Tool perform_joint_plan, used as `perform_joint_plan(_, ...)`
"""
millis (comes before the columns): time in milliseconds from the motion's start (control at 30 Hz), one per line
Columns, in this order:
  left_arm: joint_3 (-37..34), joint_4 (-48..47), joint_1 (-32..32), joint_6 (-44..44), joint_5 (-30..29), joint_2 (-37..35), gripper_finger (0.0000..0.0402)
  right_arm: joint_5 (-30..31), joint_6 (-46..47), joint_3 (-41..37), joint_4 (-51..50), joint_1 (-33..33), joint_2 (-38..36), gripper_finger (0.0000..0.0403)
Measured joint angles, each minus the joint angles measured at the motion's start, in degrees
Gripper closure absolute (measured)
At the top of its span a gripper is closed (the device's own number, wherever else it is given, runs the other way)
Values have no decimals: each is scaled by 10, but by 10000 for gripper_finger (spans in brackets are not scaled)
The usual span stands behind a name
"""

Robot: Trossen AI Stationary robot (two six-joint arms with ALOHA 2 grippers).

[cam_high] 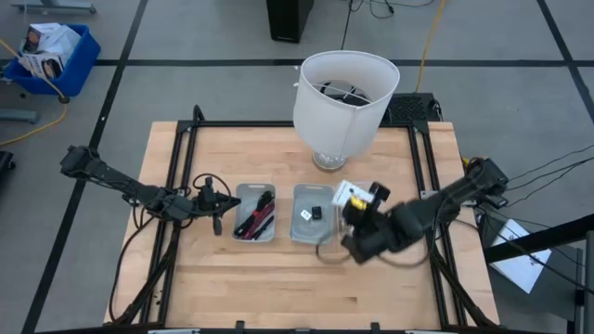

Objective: Pick and place items into bin
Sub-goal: Put the white card reader box into the transparent bin

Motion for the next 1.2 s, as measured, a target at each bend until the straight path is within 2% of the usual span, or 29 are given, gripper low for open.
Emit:
perform_joint_plan(233, 0, 0, 0, 3, 0, 0, 371, -84, 170, -22, 2, -98, -37, 401)
perform_joint_plan(467, 0, 0, 0, 5, 0, 0, 371, -146, 210, -112, 38, -172, -39, 402)
perform_joint_plan(633, 0, -1, 0, 5, 0, 0, 371, -247, 229, -189, 136, -193, -39, 402)
perform_joint_plan(767, 0, -1, 0, 11, 0, 0, 371, -265, 250, -231, 192, -191, -39, 402)
perform_joint_plan(1200, 0, 0, 0, 26, 0, 0, 371, -265, 291, -280, 211, -192, -40, 396)
